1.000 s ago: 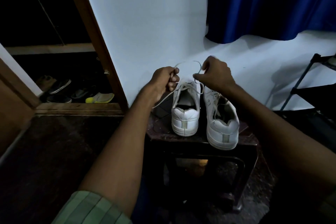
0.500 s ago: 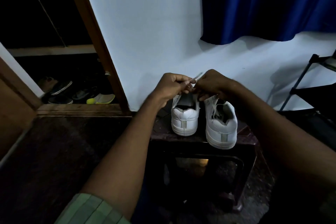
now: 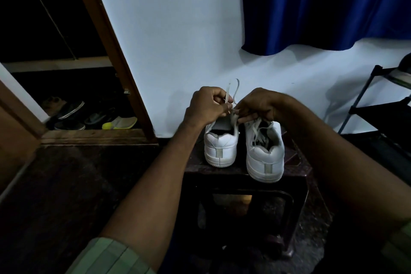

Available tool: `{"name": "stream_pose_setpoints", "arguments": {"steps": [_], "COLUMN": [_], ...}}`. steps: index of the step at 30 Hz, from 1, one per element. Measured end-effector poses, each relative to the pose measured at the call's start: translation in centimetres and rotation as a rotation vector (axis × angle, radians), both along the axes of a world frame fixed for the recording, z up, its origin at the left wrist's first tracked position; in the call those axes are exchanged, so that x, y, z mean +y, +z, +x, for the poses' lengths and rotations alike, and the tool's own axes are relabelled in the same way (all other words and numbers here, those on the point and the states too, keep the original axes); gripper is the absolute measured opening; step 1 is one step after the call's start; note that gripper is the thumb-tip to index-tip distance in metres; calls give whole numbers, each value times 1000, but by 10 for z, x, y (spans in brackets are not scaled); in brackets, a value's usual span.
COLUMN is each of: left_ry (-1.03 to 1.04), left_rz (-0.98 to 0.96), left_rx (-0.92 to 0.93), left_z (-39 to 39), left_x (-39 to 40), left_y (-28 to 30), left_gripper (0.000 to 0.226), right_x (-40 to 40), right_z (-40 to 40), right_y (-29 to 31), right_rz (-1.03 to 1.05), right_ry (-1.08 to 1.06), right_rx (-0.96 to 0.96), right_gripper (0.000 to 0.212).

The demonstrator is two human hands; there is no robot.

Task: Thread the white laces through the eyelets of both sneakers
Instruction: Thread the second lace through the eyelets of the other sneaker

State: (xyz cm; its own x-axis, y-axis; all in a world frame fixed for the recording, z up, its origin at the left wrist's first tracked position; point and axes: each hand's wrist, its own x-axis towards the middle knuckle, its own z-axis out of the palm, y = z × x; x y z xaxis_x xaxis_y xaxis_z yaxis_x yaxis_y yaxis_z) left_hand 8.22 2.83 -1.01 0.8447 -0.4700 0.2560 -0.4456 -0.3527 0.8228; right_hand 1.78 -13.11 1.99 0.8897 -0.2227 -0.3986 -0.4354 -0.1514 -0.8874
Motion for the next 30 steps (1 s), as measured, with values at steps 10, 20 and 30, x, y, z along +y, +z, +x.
{"name": "stream_pose_setpoints", "arguments": {"steps": [10, 20, 30], "left_ry": [125, 236, 118], "left_rz": [150, 82, 45], "left_rx": [-230, -40, 134], "left_z": [-9, -14, -8], "left_x": [-9, -12, 2], "left_y": [-7, -3, -3], "left_gripper": [13, 17, 20], "right_x": [-2, -8, -5], "right_z": [2, 2, 3], "right_y": [-2, -3, -8], "right_rz": [-3, 37, -130], "right_ry": [27, 45, 38], "right_rx": [-7, -16, -24], "right_gripper": [10, 13, 31]}}
